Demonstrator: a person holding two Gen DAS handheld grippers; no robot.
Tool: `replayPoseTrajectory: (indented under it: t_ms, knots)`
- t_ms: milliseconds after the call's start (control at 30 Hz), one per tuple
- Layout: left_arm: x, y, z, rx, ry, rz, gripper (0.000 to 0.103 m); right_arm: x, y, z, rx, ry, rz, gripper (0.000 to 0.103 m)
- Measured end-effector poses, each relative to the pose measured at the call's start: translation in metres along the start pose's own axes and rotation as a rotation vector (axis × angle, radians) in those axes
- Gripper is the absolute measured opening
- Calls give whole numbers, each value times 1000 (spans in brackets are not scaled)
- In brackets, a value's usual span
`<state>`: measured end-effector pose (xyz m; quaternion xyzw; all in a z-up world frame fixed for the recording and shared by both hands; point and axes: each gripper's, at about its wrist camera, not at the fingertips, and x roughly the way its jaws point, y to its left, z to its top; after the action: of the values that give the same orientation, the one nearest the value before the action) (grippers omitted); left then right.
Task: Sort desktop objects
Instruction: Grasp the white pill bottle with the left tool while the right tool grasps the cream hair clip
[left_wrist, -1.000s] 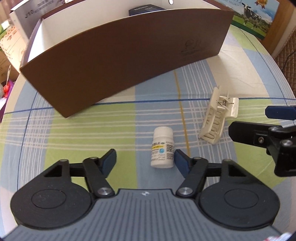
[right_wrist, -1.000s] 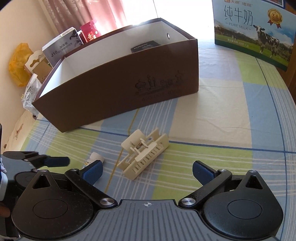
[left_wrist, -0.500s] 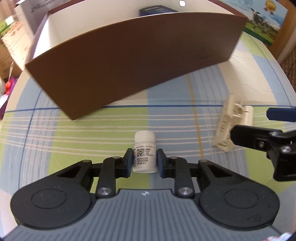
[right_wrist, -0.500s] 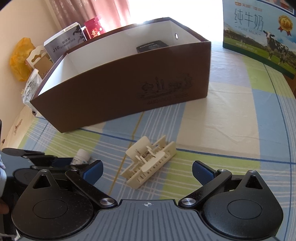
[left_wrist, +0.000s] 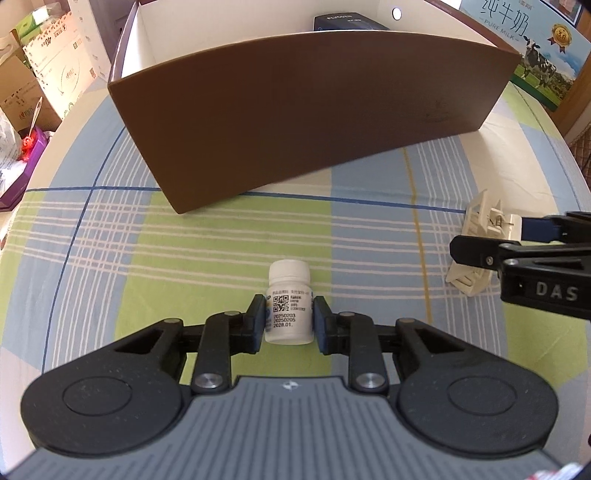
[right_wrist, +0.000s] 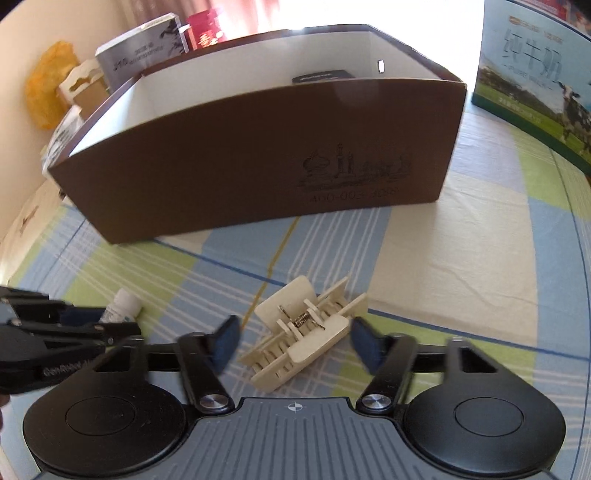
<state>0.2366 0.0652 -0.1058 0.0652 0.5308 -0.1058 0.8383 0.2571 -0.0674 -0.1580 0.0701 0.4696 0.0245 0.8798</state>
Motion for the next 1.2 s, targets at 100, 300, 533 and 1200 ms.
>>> replayPoseTrajectory:
  t_ms: [100,300,533,1200]
  knots:
    - [-1,-2,-2,3,2,-15,23,-3,-5,-5,-21,-2,47,39]
    - [-6,-9,-11,19,9,-57,23,-15,-18,-17,-62,37,151,19]
    - [-12,-19,-21,24,28,-99,23,-37,-28,-38,-82,85,190,18]
    - [-10,-34,-22,69,21,-82,34,-36,-5,-49,-139,28,75,58]
